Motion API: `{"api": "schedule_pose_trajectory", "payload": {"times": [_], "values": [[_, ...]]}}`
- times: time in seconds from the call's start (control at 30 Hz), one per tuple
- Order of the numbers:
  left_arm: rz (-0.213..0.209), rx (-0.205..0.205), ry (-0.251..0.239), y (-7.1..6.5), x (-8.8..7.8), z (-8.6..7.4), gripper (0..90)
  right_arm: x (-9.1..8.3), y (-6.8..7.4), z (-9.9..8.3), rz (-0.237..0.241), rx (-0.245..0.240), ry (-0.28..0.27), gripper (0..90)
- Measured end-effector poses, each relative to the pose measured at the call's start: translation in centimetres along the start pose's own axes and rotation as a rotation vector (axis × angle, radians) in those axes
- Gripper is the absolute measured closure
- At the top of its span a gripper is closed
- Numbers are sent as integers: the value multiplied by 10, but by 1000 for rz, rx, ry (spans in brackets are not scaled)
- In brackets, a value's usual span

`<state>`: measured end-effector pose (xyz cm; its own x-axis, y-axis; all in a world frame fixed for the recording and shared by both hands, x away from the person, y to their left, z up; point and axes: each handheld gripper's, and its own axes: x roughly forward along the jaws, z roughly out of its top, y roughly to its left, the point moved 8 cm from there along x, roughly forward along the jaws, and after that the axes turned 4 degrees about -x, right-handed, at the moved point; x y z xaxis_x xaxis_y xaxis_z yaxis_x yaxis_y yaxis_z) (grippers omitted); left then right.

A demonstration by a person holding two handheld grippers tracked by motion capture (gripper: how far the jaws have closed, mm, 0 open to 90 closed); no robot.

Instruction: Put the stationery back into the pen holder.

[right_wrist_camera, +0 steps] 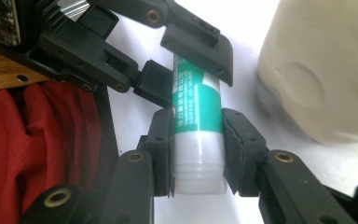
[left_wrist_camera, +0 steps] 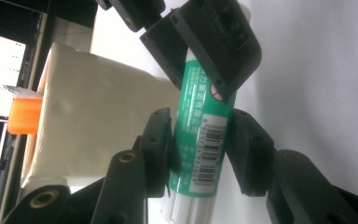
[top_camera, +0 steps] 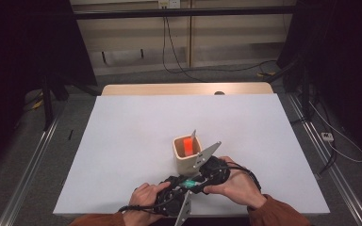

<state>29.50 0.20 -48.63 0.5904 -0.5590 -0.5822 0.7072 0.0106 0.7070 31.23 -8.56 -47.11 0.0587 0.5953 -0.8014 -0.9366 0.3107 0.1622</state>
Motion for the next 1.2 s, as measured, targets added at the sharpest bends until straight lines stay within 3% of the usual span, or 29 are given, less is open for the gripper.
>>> {"api": "schedule_pose_trajectory", "payload": {"times": [0.23, 0.43, 0.53, 0.57, 0.73, 0.8, 0.97, 1.07, 1.2], "values": [[-15, -19, 4, -1, -1, -1, 654, -1, -1, 0, 8, -5, -35, 658], [-35, -89, -20, 1, -2, -1, 660, -5, -1, 1, 4, -10, -98, 640], [-56, -141, -32, 1, -2, -2, 661, -7, 0, 1, 10, -4, -120, 592], [-60, -138, -30, 3, -2, -3, 661, -8, 0, 1, 3, -11, -126, 571], [-90, -240, -44, 8, -5, -9, 661, -12, -2, -3, -29, -28, -153, 458], [-99, -255, -41, 10, -7, -11, 660, -14, -4, -4, -43, -29, -177, 398], [-120, -375, -89, 13, -9, -12, 661, -18, -10, -5, -94, 13, -202, 213], [-126, -430, -93, 18, -10, -16, 661, -20, -14, -7, -171, 15, -227, 128], [-127, -488, -110, 27, -14, -21, 661, -25, -17, -13, -189, 43, -249, 123]]}}
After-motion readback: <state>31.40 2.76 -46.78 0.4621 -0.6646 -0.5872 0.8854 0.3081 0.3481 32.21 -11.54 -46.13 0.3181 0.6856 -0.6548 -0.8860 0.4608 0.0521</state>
